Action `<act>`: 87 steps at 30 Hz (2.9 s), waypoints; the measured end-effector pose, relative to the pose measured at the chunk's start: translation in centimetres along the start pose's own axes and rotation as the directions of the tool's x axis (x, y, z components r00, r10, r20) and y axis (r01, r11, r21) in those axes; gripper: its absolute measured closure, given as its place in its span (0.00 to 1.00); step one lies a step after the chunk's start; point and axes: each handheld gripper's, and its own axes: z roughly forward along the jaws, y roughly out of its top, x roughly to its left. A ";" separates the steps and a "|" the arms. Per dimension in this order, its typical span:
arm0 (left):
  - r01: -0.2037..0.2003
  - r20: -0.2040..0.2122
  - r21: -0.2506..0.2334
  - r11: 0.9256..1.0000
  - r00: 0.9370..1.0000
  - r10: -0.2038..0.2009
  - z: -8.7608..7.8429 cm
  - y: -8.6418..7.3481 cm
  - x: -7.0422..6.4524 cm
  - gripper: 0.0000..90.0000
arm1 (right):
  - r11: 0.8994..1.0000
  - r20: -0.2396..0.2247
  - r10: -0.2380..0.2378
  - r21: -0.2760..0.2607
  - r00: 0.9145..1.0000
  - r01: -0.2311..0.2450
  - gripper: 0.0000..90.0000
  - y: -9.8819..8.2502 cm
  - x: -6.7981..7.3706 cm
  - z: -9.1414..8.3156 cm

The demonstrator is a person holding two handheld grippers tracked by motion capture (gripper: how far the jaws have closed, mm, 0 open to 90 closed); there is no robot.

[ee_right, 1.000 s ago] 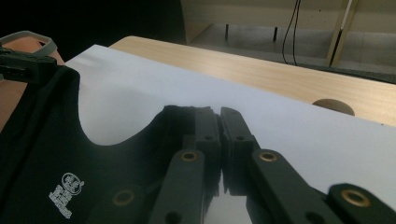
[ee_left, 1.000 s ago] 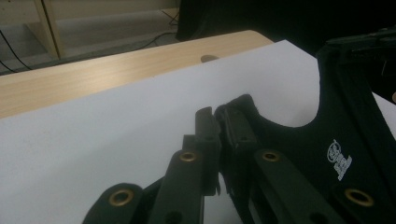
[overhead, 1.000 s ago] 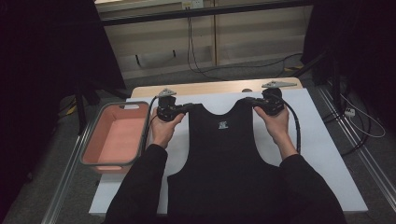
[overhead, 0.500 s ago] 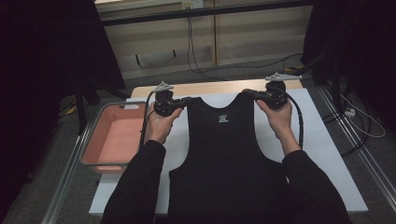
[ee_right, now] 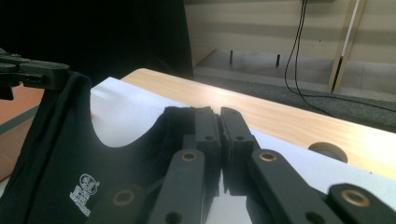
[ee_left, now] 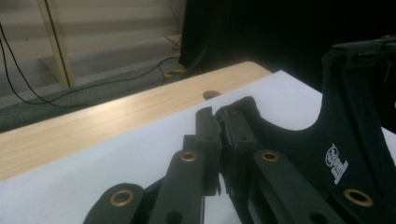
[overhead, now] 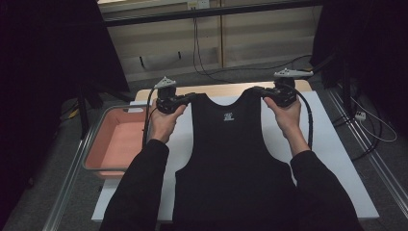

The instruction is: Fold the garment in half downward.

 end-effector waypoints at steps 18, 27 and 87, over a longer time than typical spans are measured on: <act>-0.044 0.012 -0.055 0.997 0.999 0.045 -2.0 2.7 -0.4 0.96 | 0.997 -0.022 0.001 -0.074 1.000 -0.003 0.96 2.4 0.0 -1.6; -0.046 -0.001 -0.076 0.996 0.999 0.046 -2.2 3.7 -0.5 0.96 | 0.996 -0.021 -0.023 -0.083 1.000 0.021 0.96 3.4 0.4 -1.8; -0.137 0.038 -0.190 0.972 0.988 0.147 -7.8 4.0 -4.9 0.96 | 0.976 -0.030 -0.125 -0.182 0.992 0.117 0.97 4.4 4.8 -7.8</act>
